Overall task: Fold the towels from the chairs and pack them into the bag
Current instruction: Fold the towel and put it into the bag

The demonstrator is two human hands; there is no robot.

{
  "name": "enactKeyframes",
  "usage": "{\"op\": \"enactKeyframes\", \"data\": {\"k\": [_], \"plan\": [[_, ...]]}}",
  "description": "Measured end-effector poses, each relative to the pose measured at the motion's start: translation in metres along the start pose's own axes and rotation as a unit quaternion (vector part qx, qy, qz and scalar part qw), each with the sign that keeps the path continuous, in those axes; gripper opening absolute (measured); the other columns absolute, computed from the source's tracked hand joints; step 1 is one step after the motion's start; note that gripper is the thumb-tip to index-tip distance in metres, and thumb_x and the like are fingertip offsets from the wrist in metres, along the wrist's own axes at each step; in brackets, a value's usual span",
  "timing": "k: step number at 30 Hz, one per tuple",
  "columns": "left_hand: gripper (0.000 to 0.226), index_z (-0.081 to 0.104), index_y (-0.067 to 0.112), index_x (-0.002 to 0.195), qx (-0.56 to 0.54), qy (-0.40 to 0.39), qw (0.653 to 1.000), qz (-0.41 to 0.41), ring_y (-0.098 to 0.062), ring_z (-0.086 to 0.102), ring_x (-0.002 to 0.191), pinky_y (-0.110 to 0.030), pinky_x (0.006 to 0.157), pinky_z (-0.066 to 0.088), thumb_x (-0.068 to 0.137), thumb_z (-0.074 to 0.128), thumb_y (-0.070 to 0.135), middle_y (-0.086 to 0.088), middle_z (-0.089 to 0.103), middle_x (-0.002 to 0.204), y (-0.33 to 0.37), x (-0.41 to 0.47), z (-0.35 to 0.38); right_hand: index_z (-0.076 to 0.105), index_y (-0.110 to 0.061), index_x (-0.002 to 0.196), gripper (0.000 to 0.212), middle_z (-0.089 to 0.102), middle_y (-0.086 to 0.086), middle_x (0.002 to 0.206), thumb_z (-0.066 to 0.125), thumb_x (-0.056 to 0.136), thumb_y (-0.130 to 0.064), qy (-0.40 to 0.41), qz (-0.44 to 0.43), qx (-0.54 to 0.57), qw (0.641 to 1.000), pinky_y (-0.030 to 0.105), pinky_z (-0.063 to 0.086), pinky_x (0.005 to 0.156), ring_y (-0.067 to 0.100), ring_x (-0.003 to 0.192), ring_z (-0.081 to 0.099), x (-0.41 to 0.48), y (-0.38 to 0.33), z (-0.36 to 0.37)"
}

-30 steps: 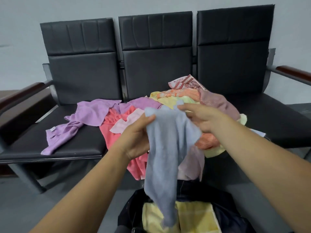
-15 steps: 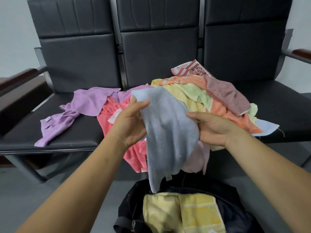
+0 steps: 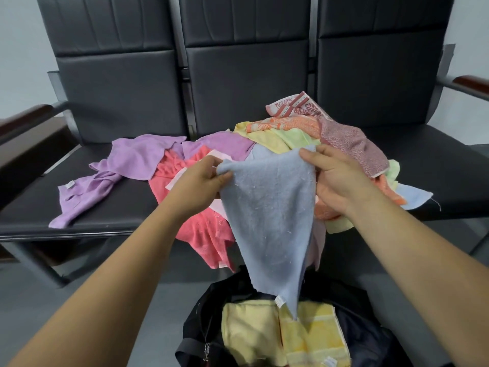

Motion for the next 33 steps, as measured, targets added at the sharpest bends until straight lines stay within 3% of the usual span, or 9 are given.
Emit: {"op": "enactKeyframes", "data": {"k": [4, 7, 10, 14, 18, 22, 26, 30, 33], "plan": [[0.02, 0.072, 0.007, 0.104, -0.043, 0.016, 0.999, -0.017, -0.03, 0.074, 0.092, -0.046, 0.086, 0.061, 0.099, 0.063, 0.024, -0.014, 0.075, 0.099, 0.002, -0.004, -0.003, 0.068, -0.023, 0.089, 0.006, 0.074, 0.002, 0.099, 0.073, 0.093, -0.024, 0.07, -0.106, -0.201, 0.971, 0.037, 0.057, 0.068, 0.017, 0.084, 0.07, -0.008, -0.022, -0.008], [0.023, 0.075, 0.005, 0.101, -0.117, 0.027, 0.992, -0.037, -0.033, 0.074, 0.091, -0.042, 0.083, 0.062, 0.096, 0.067, 0.026, -0.019, 0.075, 0.1, 0.001, -0.009, -0.002, 0.066, -0.018, 0.092, 0.009, 0.071, 0.003, 0.09, 0.072, 0.094, -0.024, 0.071, -0.089, -0.242, 0.964, 0.031, 0.053, 0.056, 0.017, 0.073, 0.063, -0.008, -0.021, -0.014], [0.028, 0.075, 0.0, 0.101, -0.187, 0.045, 0.979, -0.062, -0.031, 0.07, 0.088, -0.039, 0.081, 0.061, 0.096, 0.067, 0.027, -0.023, 0.073, 0.102, -0.004, -0.014, 0.0, 0.068, -0.007, 0.099, 0.011, 0.073, 0.006, 0.088, 0.071, 0.091, -0.014, -0.023, 0.014, -0.08, 0.996, 0.033, 0.059, 0.07, 0.021, 0.086, 0.067, -0.011, -0.009, -0.007], [0.02, 0.072, 0.002, 0.102, -0.304, 0.028, 0.95, -0.073, -0.01, 0.067, 0.067, -0.022, 0.065, 0.055, 0.098, 0.063, 0.019, 0.0, 0.073, 0.074, -0.002, -0.019, 0.001, 0.073, -0.002, 0.101, 0.025, 0.076, 0.009, 0.102, 0.066, 0.078, -0.001, -0.114, 0.094, 0.104, 0.983, 0.025, 0.06, 0.087, 0.015, 0.092, 0.074, -0.02, -0.004, 0.004], [0.029, 0.069, 0.006, 0.117, -0.28, -0.024, 0.959, -0.027, -0.026, 0.072, 0.104, -0.035, 0.091, 0.058, 0.089, 0.071, 0.007, -0.014, 0.075, 0.112, 0.007, -0.022, -0.001, 0.069, -0.002, 0.109, 0.031, 0.075, 0.01, 0.104, 0.068, 0.078, -0.002, -0.08, 0.092, 0.046, 0.992, 0.029, 0.062, 0.082, 0.018, 0.094, 0.073, -0.015, 0.002, -0.006], [0.01, 0.072, 0.01, 0.103, -0.142, 0.04, 0.989, 0.007, -0.024, 0.073, 0.092, -0.042, 0.091, 0.058, 0.093, 0.07, 0.008, -0.012, 0.078, 0.097, 0.011, -0.022, -0.011, 0.066, -0.015, 0.101, 0.013, 0.073, 0.003, 0.091, 0.072, 0.09, -0.015, -0.054, 0.037, -0.09, 0.994, 0.041, 0.057, 0.081, 0.021, 0.084, 0.07, -0.012, -0.006, -0.016], [0.011, 0.065, 0.009, 0.097, -0.105, 0.091, 0.99, -0.007, -0.019, 0.072, 0.08, -0.03, 0.076, 0.062, 0.097, 0.066, 0.021, -0.005, 0.076, 0.085, 0.013, -0.019, -0.013, 0.068, -0.009, 0.105, 0.012, 0.074, 0.003, 0.085, 0.069, 0.093, -0.01, -0.038, 0.043, -0.054, 0.997, 0.031, 0.061, 0.066, 0.018, 0.077, 0.07, -0.013, -0.005, -0.009], [0.023, 0.067, 0.003, 0.1, -0.179, 0.101, 0.978, -0.027, -0.023, 0.067, 0.085, -0.046, 0.088, 0.06, 0.097, 0.067, 0.026, -0.021, 0.071, 0.093, 0.011, -0.016, -0.014, 0.065, -0.005, 0.125, 0.045, 0.073, 0.008, 0.115, 0.075, 0.083, -0.017, -0.071, 0.076, 0.135, 0.985, 0.03, 0.058, 0.094, 0.018, 0.107, 0.07, -0.014, -0.01, -0.001], [0.018, 0.068, 0.007, 0.11, -0.243, 0.054, 0.968, 0.0, -0.022, 0.071, 0.099, -0.043, 0.095, 0.057, 0.094, 0.07, 0.014, -0.011, 0.074, 0.103, 0.014, -0.016, -0.014, 0.056, 0.006, 0.136, 0.057, 0.065, 0.015, 0.129, 0.071, 0.083, -0.01, -0.099, 0.055, 0.105, 0.988, 0.033, 0.052, 0.104, 0.02, 0.121, 0.063, -0.015, -0.014, 0.001]]}}
Point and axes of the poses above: each hand's wrist, its own x-axis towards the middle knuckle, its own z-axis out of the palm, y = z × x, the point moved 7 cm from there along x, towards the middle knuckle
